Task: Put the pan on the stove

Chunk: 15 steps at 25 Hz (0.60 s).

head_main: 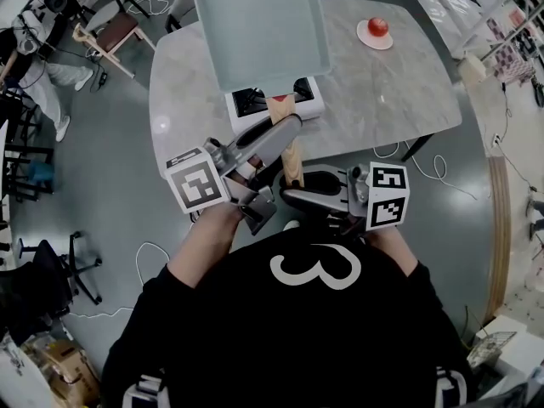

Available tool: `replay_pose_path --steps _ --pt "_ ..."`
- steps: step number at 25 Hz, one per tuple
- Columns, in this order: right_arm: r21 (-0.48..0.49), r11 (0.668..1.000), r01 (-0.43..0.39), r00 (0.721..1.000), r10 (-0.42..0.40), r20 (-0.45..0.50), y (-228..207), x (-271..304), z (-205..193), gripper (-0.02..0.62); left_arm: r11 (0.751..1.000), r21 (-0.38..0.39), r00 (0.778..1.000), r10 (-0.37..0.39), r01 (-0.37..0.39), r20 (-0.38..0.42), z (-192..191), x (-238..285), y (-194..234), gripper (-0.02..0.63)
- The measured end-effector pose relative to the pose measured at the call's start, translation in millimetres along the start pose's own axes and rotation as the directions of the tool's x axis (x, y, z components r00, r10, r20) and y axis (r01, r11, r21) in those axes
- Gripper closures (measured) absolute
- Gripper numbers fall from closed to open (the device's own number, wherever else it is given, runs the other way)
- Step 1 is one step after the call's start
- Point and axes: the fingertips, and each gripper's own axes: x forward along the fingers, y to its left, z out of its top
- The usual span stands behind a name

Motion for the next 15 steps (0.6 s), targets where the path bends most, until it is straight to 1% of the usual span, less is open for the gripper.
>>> replay_pose_path --steps 6,15 --pt "0.029 1.0 -0.004 1.0 0.004 -0.011 -6.7 -2.2 0.9 0.518 0.999 -0.027 1.0 0.021 -0.021 0.014 0.4 1.7 9.2 0.457" --pt "0.082 0.997 0.002 1.0 0.0 -0.021 -31.0 -3.8 5.0 0.517 0.996 -0.062 0.998 0.064 -0.063 0.013 3.1 9.1 38.9 0.456"
